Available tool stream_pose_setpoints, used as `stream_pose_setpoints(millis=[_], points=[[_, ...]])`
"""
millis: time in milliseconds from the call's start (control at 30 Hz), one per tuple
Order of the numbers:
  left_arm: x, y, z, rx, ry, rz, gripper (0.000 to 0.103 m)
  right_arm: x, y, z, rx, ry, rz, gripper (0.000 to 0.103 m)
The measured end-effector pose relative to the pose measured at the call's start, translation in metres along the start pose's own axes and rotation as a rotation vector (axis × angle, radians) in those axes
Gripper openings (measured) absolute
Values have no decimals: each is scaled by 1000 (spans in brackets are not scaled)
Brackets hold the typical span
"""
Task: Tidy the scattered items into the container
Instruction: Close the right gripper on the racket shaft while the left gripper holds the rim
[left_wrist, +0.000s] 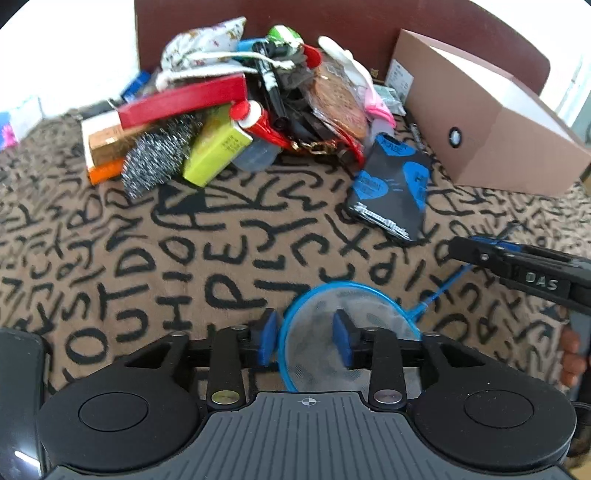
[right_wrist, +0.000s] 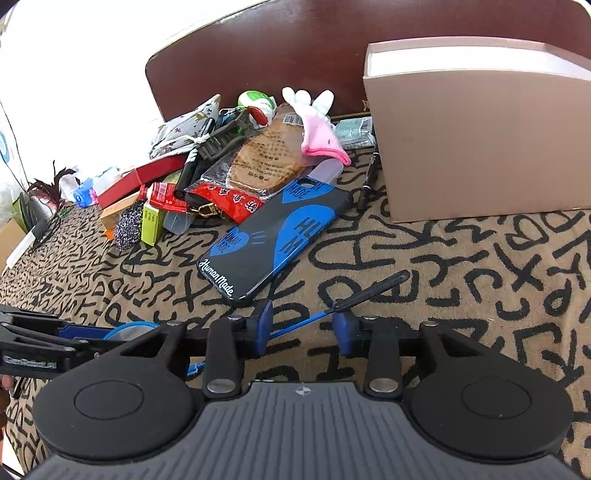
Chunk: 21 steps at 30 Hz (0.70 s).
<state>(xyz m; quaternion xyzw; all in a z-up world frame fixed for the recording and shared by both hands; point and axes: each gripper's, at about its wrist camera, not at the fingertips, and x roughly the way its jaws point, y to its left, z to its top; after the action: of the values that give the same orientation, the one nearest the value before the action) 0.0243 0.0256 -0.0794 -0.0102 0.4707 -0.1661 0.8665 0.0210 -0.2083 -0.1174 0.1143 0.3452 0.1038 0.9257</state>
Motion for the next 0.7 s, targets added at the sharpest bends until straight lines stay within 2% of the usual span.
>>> stream_pose_setpoints(millis=[67, 100, 167, 300, 500, 700], points=[[-2, 2, -2, -4, 8, -10, 54, -2, 1, 0, -8, -1, 6, 38], [-2, 1, -2, 2, 10, -2, 42, -3, 1, 0, -10, -2, 11, 35], [-2, -1, -3, 16, 15, 22, 26, -5, 2, 0, -13, -6, 14, 31], [-3, 1, -3, -6, 20, 12, 10, -12, 3, 1, -18, -22, 15, 27], [-3, -2, 2, -24, 30, -9, 8, -26, 4, 6, -31, -61, 6, 25], [-6, -14, 11, -3, 8, -8, 8, -37, -2, 14, -37, -91, -4, 25]])
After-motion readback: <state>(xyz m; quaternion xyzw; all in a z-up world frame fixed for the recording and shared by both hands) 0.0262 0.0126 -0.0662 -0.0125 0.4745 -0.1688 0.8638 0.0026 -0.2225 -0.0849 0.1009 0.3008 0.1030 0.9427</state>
